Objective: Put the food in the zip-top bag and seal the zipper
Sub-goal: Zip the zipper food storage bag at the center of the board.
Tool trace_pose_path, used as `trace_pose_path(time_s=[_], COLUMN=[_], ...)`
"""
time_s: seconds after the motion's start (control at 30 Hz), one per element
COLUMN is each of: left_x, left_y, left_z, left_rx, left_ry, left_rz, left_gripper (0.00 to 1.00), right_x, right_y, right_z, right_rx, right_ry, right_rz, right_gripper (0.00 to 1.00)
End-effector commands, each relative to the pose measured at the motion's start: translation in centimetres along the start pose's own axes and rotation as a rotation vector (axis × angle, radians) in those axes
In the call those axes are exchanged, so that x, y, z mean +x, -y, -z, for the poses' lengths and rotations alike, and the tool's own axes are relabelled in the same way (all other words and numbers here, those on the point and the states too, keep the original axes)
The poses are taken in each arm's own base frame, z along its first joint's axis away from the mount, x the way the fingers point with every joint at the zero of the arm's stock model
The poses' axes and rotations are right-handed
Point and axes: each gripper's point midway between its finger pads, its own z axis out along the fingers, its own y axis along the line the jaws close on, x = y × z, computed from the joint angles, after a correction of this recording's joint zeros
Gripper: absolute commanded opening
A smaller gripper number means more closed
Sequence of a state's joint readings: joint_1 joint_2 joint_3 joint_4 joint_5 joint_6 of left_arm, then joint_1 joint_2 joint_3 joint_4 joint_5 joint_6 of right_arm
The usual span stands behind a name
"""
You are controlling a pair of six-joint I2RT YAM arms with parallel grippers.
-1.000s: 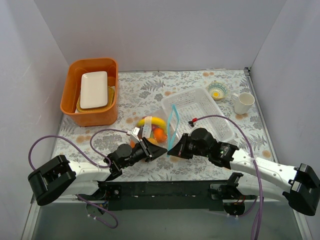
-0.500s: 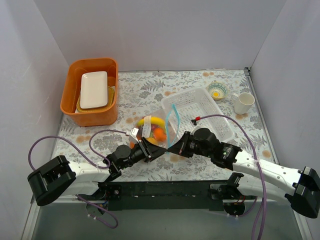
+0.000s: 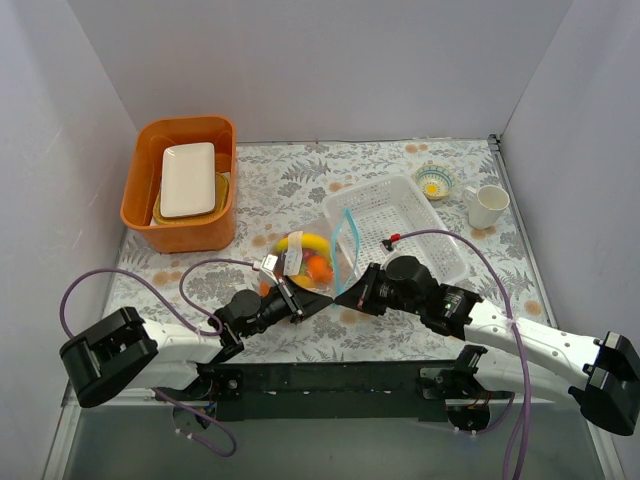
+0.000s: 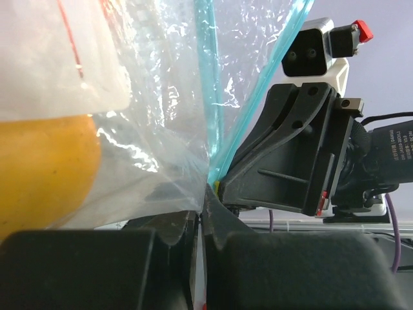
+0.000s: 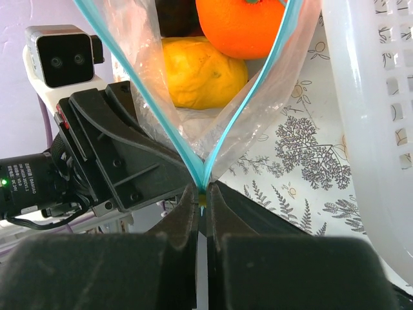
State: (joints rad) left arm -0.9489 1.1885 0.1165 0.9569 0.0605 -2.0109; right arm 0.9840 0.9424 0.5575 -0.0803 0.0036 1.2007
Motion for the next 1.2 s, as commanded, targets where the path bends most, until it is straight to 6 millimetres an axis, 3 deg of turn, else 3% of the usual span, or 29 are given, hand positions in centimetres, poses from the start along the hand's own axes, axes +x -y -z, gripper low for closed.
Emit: trace_pose_path(time_s=[0.0, 0.63, 0.83, 1.17], left_x=[-0.4, 1.9, 2.7, 4.0], left_y=[2.1, -0.9, -1.6, -2.0], left_z=[-0.2, 2.4, 2.3, 2.3], left_rx=[0.037, -0.102, -0.137, -0.153], left_ry=[-0.001, -0.092, -0.139, -0.212], left_rz=[0.272, 0.315, 0.306, 0.295], left_gripper=[0.0, 0.0, 0.0, 0.0], right_x=[0.1, -3.5, -4.6, -5.5], right_y=[0.5, 0.1, -0.8, -0.4], right_z=[-0.1, -0.2, 0.0, -0.1], right_rx=[0.011, 0.065, 0.014, 0.048], right_ry=[0.001, 0.171, 0.237, 0.282], right_rz=[-0.003, 0.059, 0.034, 0.036], right_gripper=[0.01, 0.01, 0.01, 0.01])
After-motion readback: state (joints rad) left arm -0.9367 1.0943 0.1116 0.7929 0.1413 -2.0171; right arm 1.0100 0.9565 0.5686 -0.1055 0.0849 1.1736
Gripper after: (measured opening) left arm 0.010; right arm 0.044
